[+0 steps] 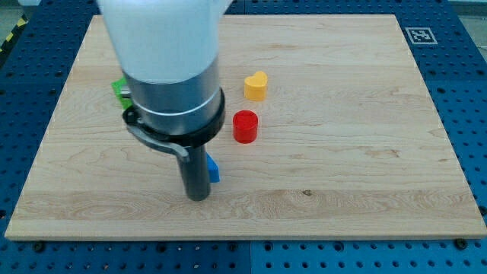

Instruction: Move the blue triangle to the bottom left of the yellow heart

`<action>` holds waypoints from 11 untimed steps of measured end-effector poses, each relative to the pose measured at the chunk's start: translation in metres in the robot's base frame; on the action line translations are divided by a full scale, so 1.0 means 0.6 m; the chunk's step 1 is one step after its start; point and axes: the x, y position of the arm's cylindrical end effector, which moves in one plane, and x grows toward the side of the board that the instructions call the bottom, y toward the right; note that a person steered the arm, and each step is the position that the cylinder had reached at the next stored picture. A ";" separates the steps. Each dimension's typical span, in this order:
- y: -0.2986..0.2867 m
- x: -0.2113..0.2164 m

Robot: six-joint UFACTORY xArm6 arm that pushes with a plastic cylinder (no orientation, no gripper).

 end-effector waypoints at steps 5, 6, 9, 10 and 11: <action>-0.053 0.000; -0.021 -0.002; 0.041 -0.051; 0.041 -0.059; 0.040 -0.059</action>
